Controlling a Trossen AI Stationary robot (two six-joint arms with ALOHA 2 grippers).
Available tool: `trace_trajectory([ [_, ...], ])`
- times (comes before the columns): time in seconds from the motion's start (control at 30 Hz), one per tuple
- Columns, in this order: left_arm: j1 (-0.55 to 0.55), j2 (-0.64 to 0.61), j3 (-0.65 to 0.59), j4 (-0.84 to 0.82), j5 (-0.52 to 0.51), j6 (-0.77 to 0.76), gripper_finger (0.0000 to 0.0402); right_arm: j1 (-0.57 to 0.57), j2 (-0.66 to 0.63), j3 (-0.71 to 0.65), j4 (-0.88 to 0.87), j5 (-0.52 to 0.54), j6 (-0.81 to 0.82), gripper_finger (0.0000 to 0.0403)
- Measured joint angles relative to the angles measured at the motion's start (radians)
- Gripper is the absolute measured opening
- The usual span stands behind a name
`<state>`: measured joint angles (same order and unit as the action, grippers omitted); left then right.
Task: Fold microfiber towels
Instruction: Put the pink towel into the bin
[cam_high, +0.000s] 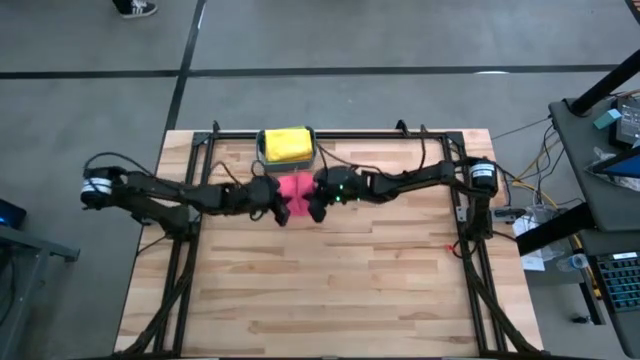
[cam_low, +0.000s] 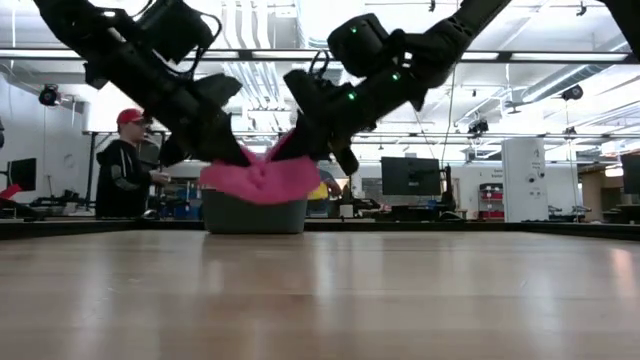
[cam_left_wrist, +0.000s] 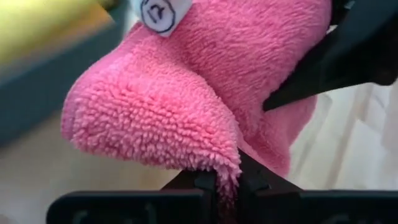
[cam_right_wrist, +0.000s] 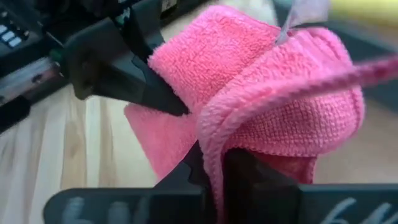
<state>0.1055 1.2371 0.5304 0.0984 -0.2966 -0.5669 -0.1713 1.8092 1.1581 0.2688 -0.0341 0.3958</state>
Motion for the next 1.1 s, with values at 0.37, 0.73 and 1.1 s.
trace_trajectory([
  [0.37,0.263,-0.138,0.034,-0.003,0.003,0.267,0.0,-0.128,0.025,0.273,-0.179,-0.026,-0.209,0.0013],
  [0.73,0.47,-0.065,0.075,0.122,0.088,0.4,0.0,-0.255,0.11,0.404,-0.228,-0.037,-0.262,0.0013],
  [1.1,0.556,0.136,0.123,0.186,0.128,0.416,0.0,-0.314,0.253,0.553,-0.303,-0.072,-0.259,0.0013],
])
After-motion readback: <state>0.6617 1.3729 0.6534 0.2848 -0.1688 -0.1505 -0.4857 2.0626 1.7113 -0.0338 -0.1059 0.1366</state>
